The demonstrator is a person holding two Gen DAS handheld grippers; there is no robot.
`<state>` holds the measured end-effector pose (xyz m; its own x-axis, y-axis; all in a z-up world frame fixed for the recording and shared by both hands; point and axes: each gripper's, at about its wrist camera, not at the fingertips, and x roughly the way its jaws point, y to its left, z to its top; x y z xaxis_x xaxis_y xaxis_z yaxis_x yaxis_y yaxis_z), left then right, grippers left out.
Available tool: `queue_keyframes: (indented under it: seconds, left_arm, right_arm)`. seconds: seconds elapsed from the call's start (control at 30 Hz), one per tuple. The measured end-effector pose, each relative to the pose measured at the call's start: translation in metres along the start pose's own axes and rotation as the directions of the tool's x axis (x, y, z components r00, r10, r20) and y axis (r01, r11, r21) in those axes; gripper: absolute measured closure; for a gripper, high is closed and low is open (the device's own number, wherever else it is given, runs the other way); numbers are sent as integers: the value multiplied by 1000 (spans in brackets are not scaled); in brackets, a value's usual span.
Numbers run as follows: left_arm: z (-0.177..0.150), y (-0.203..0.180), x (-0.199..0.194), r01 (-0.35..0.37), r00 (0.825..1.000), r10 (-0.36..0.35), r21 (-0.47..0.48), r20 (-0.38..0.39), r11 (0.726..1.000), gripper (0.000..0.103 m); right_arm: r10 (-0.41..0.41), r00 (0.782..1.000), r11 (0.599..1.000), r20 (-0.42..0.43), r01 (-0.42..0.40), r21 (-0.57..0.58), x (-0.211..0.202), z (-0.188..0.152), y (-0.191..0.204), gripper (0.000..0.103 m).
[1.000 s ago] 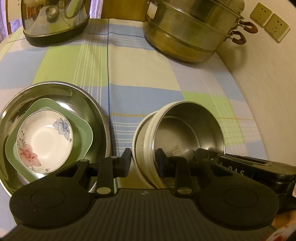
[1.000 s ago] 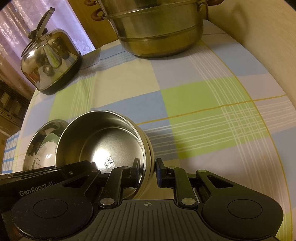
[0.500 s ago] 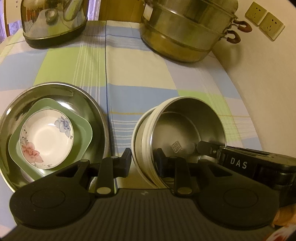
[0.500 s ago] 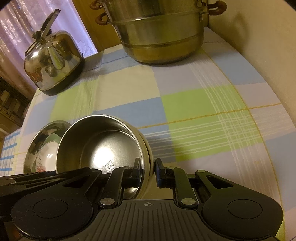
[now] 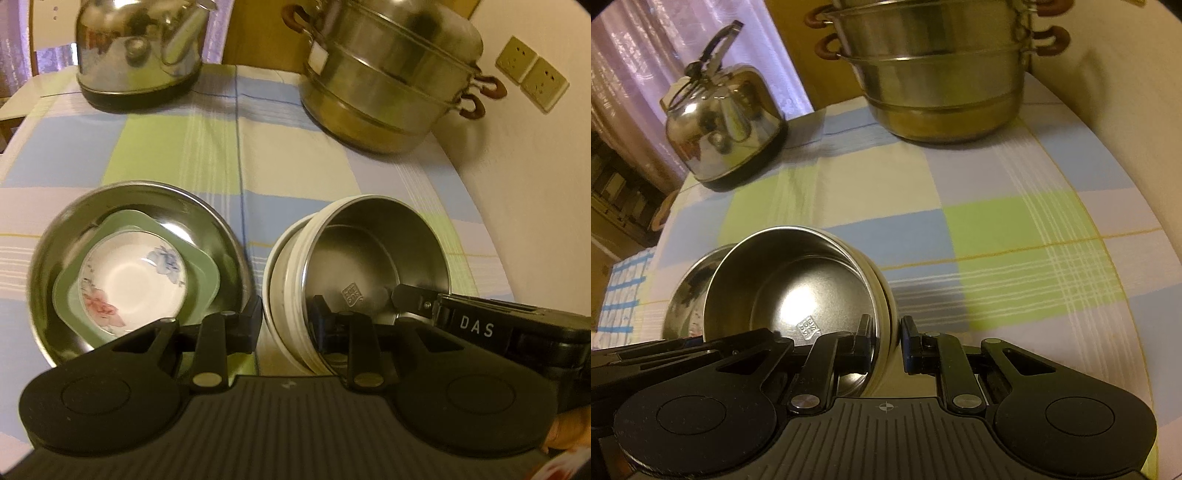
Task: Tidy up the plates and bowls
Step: 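Lift the bowl stack with both tools and carry it over the steel plate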
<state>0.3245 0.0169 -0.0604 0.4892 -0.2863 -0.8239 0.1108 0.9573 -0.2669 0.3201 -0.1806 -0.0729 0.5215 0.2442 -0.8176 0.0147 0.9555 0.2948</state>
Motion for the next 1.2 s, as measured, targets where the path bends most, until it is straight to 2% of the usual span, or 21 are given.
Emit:
queue_keyframes:
  seconds: [0.53, 0.87, 1.2]
  left_arm:
    - [3, 73, -35, -91, 993, 98, -115, 58, 989, 78]
    - [4, 118, -34, -134, 989, 142, -181, 35, 974, 78]
    - [4, 139, -17, -141, 990, 140, -205, -21, 969, 78]
  right_arm:
    - [95, 995, 988, -27, -98, -121, 22, 10, 83, 88]
    - [119, 989, 977, -88, -133, -168, 58, 10, 125, 88]
    - [95, 985, 978, -147, -121, -173, 84, 10, 137, 88]
